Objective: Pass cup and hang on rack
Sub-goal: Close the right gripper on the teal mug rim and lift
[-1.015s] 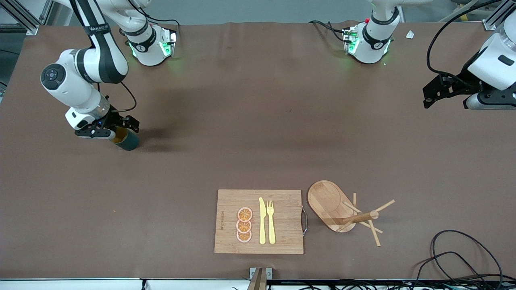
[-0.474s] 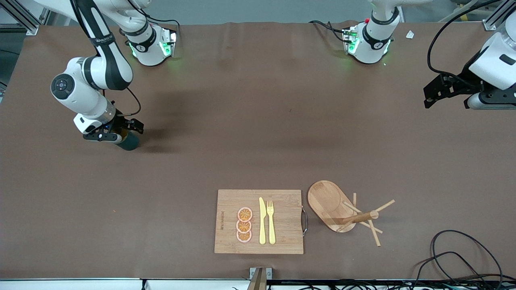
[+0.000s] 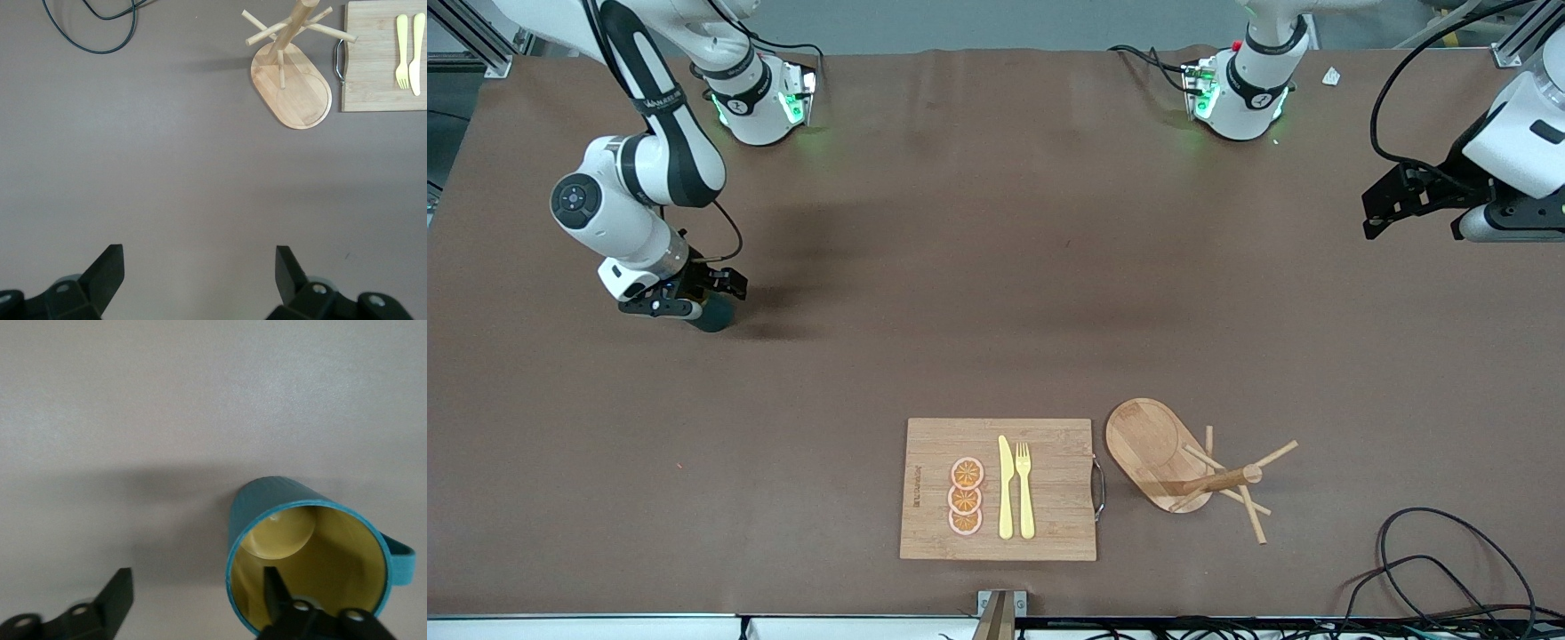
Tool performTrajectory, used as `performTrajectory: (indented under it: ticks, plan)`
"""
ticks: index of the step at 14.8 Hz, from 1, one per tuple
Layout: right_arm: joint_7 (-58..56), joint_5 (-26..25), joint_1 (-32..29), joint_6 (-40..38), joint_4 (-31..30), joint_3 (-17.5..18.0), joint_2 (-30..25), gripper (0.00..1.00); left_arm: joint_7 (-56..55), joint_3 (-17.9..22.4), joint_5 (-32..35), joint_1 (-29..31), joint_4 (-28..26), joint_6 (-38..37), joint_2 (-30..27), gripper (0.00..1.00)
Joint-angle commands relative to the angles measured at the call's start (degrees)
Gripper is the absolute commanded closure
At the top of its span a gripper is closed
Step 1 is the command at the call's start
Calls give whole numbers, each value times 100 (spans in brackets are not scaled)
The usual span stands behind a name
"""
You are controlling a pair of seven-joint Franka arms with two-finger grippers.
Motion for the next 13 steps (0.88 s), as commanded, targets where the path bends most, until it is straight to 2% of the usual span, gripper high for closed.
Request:
performTrajectory:
  ticks: [1, 6, 13]
  plan:
    - [-70, 40, -25, 65, -48, -9, -20, 63, 19, -34, 44, 26, 77, -57, -10, 0]
    - [-298, 4, -262, 48, -12, -18, 24, 99, 19, -43, 17, -27, 77, -48, -10, 0]
    - [-361, 22, -298, -162, 14, -1, -11, 100, 19, -166, 26, -62, 68, -48, 51, 0]
